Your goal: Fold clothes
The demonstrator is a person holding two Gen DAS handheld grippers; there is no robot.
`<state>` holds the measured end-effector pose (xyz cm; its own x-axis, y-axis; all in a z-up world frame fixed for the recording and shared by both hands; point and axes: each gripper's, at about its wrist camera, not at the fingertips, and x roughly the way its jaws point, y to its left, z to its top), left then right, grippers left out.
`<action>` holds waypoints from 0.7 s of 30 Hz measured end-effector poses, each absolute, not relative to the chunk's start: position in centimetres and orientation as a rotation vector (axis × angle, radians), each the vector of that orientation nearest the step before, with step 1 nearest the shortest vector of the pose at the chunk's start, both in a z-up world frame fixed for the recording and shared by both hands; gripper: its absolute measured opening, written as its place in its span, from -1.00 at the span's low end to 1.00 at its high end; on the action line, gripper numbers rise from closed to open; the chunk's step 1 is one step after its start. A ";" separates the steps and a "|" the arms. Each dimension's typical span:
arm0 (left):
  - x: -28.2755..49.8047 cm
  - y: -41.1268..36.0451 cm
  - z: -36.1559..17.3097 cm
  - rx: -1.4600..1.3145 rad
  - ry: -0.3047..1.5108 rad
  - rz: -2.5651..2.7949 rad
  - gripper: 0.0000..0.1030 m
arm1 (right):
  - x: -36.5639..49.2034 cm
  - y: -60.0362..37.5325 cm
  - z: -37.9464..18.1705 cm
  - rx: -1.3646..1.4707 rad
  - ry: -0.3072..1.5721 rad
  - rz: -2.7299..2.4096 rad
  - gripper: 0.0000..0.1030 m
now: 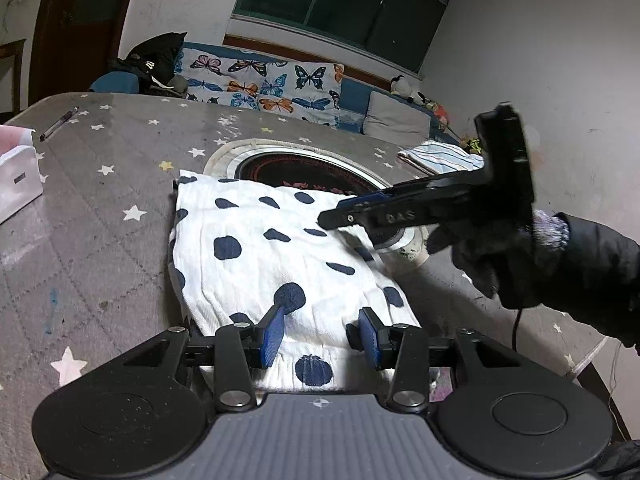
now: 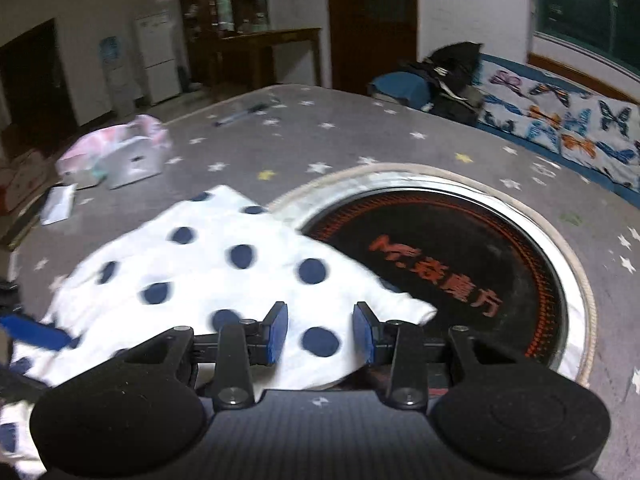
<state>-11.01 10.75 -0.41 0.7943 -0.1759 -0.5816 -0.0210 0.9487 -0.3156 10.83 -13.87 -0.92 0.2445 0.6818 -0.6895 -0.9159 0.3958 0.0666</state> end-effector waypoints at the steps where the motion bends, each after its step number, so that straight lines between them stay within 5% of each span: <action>1: -11.0 10.8 -0.5 -0.318 0.653 -0.086 -0.15 | 11.2 -13.9 -1.1 -0.381 0.718 1.118 -0.30; 21: -11.3 11.7 -0.2 -0.341 0.636 -0.072 -0.08 | 5.9 -10.0 1.8 -0.458 0.703 1.398 -0.16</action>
